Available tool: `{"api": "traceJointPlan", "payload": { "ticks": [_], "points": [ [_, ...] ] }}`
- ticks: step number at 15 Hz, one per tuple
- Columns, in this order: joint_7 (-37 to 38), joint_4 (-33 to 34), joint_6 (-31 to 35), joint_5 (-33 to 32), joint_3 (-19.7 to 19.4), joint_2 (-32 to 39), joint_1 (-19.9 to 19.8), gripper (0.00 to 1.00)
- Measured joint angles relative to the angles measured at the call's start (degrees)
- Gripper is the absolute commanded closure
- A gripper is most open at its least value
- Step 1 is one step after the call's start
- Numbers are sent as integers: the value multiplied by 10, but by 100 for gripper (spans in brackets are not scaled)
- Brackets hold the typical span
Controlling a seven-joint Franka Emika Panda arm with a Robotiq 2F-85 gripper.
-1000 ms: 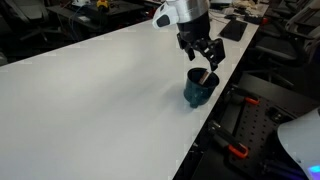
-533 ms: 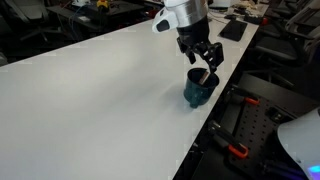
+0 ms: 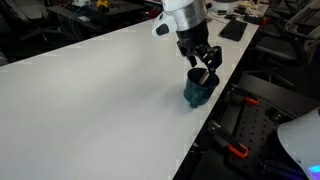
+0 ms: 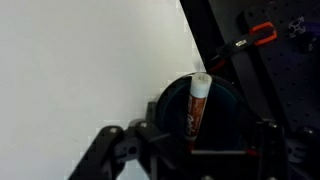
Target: Shift the marker to the table
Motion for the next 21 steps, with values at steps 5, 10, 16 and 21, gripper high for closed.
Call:
{"api": "traceJointPlan", "payload": {
  "ticks": [5, 10, 16, 21],
  "points": [
    [0, 10, 0, 0, 1, 11, 0, 31],
    [1, 13, -1, 0, 1, 14, 0, 34],
    [32, 12, -2, -5, 6, 13, 6, 34],
    [45, 10, -2, -5, 7, 11, 12, 36]
  ]
}}
